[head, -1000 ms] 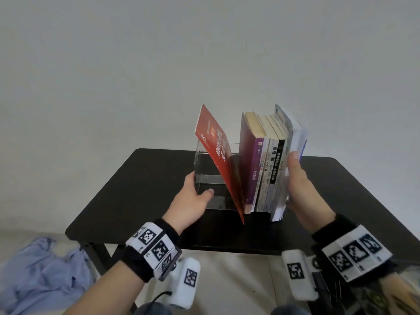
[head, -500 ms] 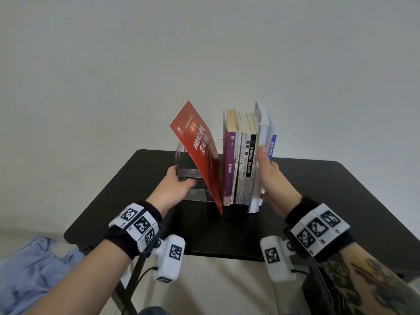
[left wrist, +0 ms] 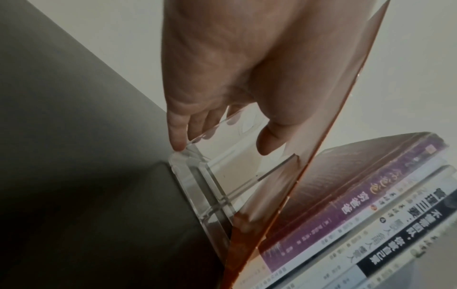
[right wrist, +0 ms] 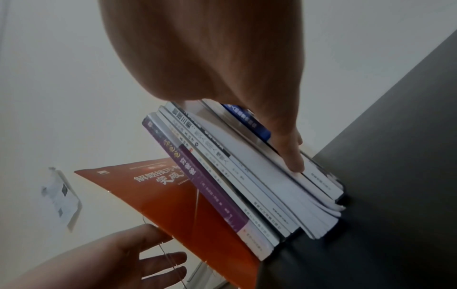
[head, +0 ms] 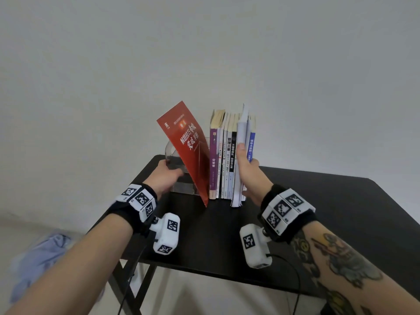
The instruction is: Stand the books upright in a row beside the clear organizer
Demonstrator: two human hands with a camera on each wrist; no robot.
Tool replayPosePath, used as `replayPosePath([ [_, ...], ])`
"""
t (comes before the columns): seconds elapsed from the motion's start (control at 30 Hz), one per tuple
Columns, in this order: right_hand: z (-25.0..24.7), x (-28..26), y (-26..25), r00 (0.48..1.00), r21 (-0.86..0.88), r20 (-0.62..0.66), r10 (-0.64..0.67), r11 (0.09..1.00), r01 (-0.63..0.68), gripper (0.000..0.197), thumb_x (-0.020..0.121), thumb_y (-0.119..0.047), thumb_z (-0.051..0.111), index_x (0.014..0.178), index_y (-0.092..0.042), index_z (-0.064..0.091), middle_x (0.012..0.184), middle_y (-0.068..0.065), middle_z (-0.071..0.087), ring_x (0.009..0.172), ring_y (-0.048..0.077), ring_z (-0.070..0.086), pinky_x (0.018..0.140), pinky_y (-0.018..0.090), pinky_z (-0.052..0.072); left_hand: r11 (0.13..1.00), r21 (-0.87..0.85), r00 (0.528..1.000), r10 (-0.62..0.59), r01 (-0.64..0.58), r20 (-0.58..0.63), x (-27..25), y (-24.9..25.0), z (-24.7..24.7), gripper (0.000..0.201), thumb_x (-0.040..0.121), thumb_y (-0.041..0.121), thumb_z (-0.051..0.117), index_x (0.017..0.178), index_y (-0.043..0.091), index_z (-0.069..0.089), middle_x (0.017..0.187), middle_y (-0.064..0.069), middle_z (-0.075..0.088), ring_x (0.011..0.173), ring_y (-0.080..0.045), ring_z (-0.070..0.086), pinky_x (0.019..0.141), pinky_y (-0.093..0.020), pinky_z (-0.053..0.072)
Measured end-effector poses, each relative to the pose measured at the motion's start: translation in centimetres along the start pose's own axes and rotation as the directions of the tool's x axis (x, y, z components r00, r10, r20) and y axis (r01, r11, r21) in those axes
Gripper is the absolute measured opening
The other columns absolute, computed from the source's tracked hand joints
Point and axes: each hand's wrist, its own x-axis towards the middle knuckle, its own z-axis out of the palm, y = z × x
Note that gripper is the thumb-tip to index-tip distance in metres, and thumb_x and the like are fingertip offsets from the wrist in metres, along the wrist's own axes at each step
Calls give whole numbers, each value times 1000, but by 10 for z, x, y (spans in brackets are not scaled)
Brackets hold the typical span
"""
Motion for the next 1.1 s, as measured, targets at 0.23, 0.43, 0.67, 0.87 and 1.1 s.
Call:
replayPosePath([
  [0.23, 36, 30, -8, 999, -15, 32, -29, 999, 29, 96, 87, -77, 28, 155, -13, 8, 152, 14, 37, 136, 34, 41, 110, 53, 37, 999, -44, 995, -3, -1, -99, 45, -11, -20, 77, 81, 19, 66, 148, 11, 27, 113, -14, 63, 92, -28, 64, 78, -39, 56],
  [0.43, 57, 54, -9, 995, -17, 62, -78, 997, 80, 88, 90, -74, 30, 152, -14, 15, 148, 14, 41, 134, 35, 43, 110, 54, 37, 994, -108, 991, -36, 23, -128, 74, -11, -32, 85, 78, 22, 72, 148, 11, 25, 116, -15, 64, 101, -30, 66, 90, -41, 55],
  [0.67, 70, 73, -9, 990, -27, 63, -126, 991, 128, 82, 94, -68, 30, 152, -13, 15, 149, 15, 40, 136, 37, 40, 112, 57, 33, 992, -118, 985, -51, 32, -162, 103, -20, -39, 96, 63, 23, 69, 147, 12, 25, 108, -14, 67, 98, -30, 67, 91, -49, 55],
  [0.87, 73, 78, -6, 988, -24, 46, -146, 989, 147, 81, 95, -65, 30, 152, -9, 14, 148, 16, 40, 136, 36, 40, 112, 53, 34, 996, -80, 986, -51, 38, -161, 111, -22, -40, 91, 62, 24, 68, 143, 8, 30, 111, -16, 65, 103, -33, 65, 94, -49, 53],
  [1.1, 58, 87, 2, 994, 42, 94, -62, 997, 58, 98, 81, -79, 40, 153, -15, 20, 154, 8, 38, 139, 32, 40, 114, 55, 32, 987, -127, 990, -113, 102, -82, 84, -13, -39, 84, 79, 13, 73, 144, 0, 22, 127, -18, 54, 120, -32, 52, 101, -42, 45],
])
